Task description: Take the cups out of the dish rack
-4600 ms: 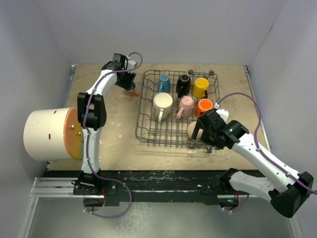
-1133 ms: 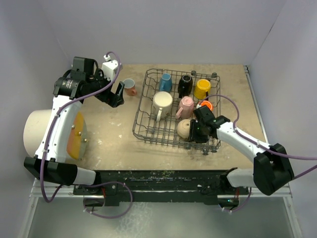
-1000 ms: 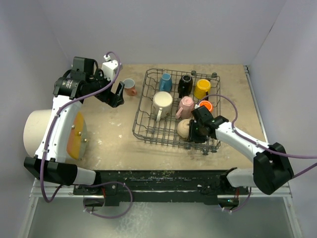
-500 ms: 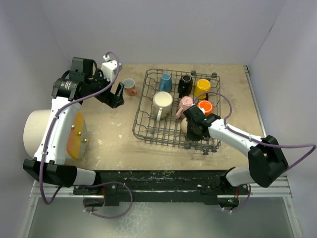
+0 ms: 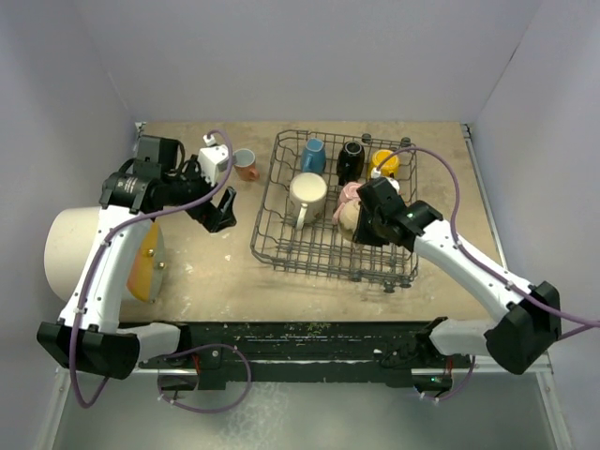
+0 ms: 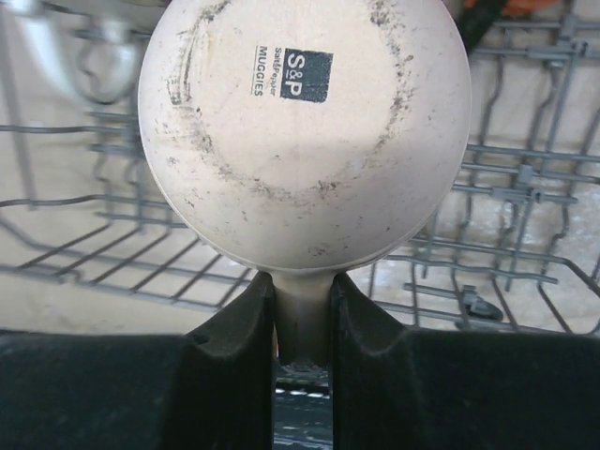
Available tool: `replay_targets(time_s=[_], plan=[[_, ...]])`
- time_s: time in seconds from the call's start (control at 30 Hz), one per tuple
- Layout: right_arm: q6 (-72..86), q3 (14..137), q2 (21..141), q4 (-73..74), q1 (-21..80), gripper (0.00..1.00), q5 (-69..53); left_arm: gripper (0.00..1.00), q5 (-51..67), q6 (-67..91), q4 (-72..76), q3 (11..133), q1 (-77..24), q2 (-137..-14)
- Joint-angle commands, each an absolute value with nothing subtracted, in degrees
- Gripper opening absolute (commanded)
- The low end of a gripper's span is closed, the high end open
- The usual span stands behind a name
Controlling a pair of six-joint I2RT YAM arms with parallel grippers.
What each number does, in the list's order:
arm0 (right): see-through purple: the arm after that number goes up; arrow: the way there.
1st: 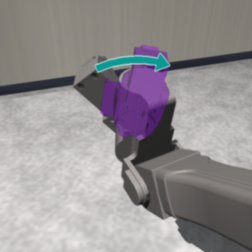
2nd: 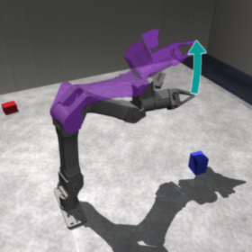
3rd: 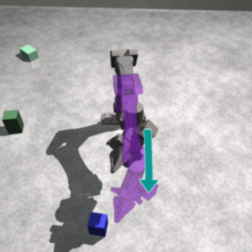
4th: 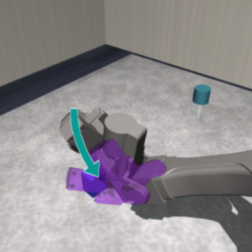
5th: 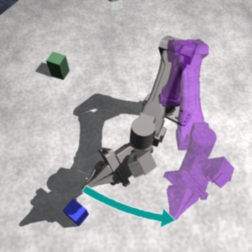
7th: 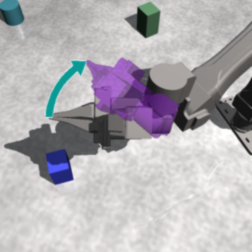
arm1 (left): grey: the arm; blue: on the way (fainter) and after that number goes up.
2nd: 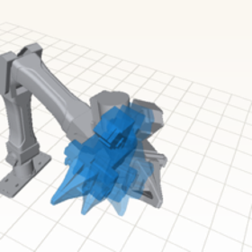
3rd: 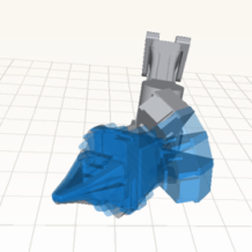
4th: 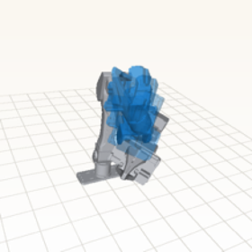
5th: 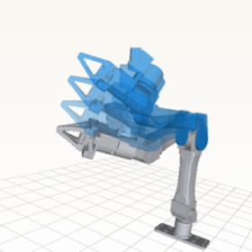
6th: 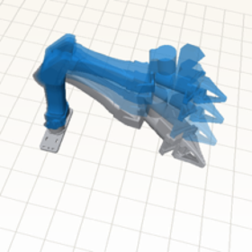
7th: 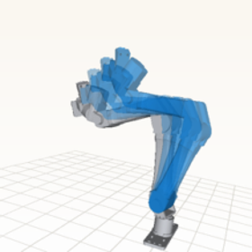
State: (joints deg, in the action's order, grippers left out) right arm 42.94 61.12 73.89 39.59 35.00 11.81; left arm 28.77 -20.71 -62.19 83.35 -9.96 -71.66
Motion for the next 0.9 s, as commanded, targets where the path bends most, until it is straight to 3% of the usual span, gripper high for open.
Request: replay_targets(time_s=[0.0, 0.37, 0.57, 0.87], plan=[[45.44, 67.19, 69.54, 36.45, 35.7, 0.0, 7.65, 0.99, 33.84, -26.44, -59.17, 79.52, -10.37, -68.02], [62.9, 66.6, 66.45, 12.37, 37.62, 0.0, -13.34, 0.99, 43.67, -33.53, -45.49, 67.85, -10.6, -55.14], [76.09, 59.24, 65.53, -11.99, 38.13, 0.0, -23.83, 1.0, 45.87, -39.39, -41.18, 64.64, -10.61, -51.23], [86.86, 52.74, 66.37, -30.37, 43.93, 0.0, -23.08, 0.93, 47.32, -37.13, -26.78, 58.65, -10.63, -45.78]])
